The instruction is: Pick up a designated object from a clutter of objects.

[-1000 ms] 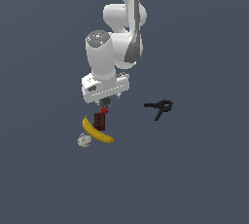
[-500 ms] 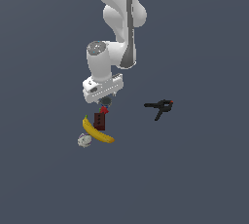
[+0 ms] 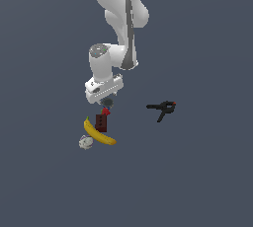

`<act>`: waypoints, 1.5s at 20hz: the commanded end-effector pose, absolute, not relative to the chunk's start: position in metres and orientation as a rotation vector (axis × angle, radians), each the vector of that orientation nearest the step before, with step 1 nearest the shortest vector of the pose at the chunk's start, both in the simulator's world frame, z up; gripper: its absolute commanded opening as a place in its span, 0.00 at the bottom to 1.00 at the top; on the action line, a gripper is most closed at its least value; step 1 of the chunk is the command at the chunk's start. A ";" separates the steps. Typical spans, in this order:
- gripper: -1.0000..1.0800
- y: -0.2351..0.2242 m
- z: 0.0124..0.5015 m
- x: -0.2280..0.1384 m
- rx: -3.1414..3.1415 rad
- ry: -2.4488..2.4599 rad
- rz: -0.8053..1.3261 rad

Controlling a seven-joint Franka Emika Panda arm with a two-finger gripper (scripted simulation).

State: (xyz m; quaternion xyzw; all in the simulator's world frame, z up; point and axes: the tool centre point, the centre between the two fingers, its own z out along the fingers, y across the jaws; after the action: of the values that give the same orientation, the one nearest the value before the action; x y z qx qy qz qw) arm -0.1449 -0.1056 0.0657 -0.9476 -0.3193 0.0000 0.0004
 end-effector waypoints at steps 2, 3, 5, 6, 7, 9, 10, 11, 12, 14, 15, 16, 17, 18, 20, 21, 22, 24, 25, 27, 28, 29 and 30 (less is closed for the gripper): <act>0.96 -0.106 0.064 -0.147 -2.973 -1.015 0.000; 0.96 -0.106 0.064 -0.147 -2.974 -1.010 0.001; 0.96 -0.106 0.064 -0.147 -2.974 -1.010 0.001; 0.96 -0.106 0.063 -0.147 -2.974 -1.010 0.001; 0.96 -0.106 0.061 -0.147 -2.974 -1.010 0.001; 0.96 -0.106 0.057 -0.147 -2.974 -1.010 0.001; 0.96 -0.106 0.054 -0.147 -2.974 -1.011 0.001; 0.96 -0.106 0.051 -0.148 -2.974 -1.011 0.001; 0.96 -0.106 0.048 -0.148 -2.974 -1.011 0.001; 0.96 -0.106 0.040 -0.148 -2.974 -1.011 0.001; 0.96 -0.106 0.035 -0.148 -2.974 -1.013 0.000; 0.96 -0.106 0.031 -0.148 -2.974 -1.013 0.000; 0.96 -0.106 0.028 -0.148 -2.973 -1.013 0.000; 0.96 -0.106 0.024 -0.148 -2.973 -1.013 0.000; 0.96 -0.106 0.019 -0.148 -2.973 -1.014 0.000; 0.96 -0.106 0.017 -0.148 -2.973 -1.014 0.000; 0.96 -0.106 0.016 -0.148 -2.973 -1.014 0.000; 0.96 -0.106 0.014 -0.148 -2.973 -1.014 0.000; 0.96 -0.106 0.013 -0.148 -2.973 -1.014 0.000; 0.96 -0.106 0.014 -0.148 -2.973 -1.014 0.000; 0.00 -0.106 0.014 -0.148 -2.973 -1.014 0.000; 0.00 -0.106 0.014 -0.148 -2.973 -1.014 0.000; 0.00 -0.106 0.014 -0.148 -2.973 -1.014 0.000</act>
State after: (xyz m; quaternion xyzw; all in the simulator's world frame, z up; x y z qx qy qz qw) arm -0.1477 -0.1065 0.0139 -0.9465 -0.3228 -0.0001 0.0001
